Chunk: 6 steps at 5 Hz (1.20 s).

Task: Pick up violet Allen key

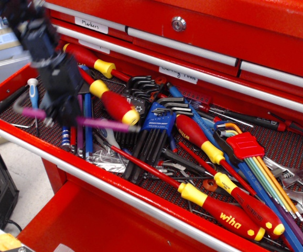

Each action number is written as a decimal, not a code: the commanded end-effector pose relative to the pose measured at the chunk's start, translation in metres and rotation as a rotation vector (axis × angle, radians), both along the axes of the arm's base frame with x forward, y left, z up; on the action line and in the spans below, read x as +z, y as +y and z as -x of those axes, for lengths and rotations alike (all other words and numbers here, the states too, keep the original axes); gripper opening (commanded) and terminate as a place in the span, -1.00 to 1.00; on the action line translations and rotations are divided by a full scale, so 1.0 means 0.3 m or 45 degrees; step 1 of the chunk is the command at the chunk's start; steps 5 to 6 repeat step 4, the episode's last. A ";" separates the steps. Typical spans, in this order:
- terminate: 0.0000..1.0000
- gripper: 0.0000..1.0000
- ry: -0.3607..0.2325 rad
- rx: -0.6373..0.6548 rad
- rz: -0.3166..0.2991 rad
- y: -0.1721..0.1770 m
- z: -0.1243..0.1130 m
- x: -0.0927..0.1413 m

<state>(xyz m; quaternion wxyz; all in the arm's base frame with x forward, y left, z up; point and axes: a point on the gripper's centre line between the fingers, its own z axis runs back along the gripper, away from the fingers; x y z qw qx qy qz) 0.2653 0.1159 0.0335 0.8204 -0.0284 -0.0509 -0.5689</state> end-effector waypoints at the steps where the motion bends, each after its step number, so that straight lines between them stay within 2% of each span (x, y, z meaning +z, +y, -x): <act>1: -1.00 -1.00 -0.155 -0.088 -0.264 -0.008 -0.075 0.279; 3: -1.00 -1.00 -0.242 -0.189 -0.305 0.015 -0.107 0.536; 4: 1.00 -1.00 -0.220 -0.201 -0.263 -0.004 -0.136 0.606; 6: 1.00 -1.00 -0.220 -0.201 -0.263 -0.004 -0.136 0.606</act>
